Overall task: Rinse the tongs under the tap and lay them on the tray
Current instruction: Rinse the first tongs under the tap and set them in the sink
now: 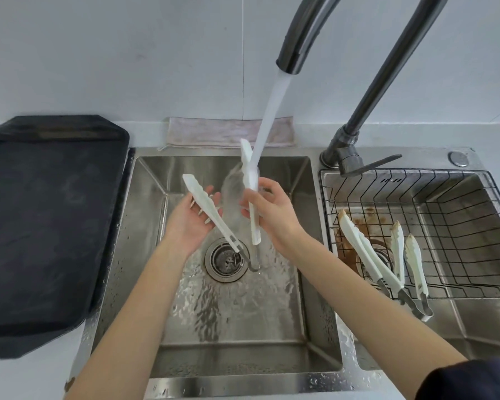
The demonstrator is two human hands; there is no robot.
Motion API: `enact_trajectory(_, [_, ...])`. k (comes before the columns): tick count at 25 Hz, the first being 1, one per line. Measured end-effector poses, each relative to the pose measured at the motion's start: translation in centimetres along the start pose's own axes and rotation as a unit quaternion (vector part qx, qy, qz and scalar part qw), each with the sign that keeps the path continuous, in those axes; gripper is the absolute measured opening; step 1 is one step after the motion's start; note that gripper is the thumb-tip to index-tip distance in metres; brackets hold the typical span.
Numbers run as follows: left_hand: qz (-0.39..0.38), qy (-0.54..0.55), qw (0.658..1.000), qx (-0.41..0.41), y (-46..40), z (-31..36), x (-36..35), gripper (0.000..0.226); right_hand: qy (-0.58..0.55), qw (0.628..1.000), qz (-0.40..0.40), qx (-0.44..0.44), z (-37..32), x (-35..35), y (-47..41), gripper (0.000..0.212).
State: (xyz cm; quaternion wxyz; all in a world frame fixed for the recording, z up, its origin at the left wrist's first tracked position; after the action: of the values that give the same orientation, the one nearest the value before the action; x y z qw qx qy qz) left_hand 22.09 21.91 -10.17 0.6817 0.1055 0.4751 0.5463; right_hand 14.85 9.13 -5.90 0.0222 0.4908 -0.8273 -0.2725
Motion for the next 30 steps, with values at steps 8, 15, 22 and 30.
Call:
enact_trajectory(8, [-0.014, -0.113, 0.993, 0.004, 0.4, -1.5, 0.4, 0.041, -0.009, 0.997, 0.043, -0.056, 2.1, 0.4, -0.5, 0.037])
enact_trajectory(15, [0.003, -0.423, 0.906, 0.019, -0.7, -5.6, 2.0, 0.089, 0.101, 0.971, 0.083, -0.202, 7.7, 3.7, -1.1, 0.038])
enact_trajectory(22, [0.056, -0.488, 0.869, 0.057, -1.9, -9.5, 5.4, 0.078, 0.105, 0.940, 0.098, -0.308, 13.0, 5.0, -0.6, 0.037])
enact_trajectory(30, [0.068, -0.485, 0.866, 0.101, -2.4, -11.6, 7.4, 0.057, 0.107, 0.925, 0.084, -0.354, 15.7, 5.3, -0.1, 0.037])
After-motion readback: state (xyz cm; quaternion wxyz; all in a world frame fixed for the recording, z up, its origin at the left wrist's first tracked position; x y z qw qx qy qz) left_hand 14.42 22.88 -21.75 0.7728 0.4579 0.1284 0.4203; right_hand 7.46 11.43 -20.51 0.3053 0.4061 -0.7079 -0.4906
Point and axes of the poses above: each hand's wrist, its own y-axis away from the middle knuckle, its own x-axis out of the back of the hand, z = x × y, the point moved 5 cm from there along -y, towards the middle knuckle, and after that the axes turned 1 degree about y, right-handed, at the moved point
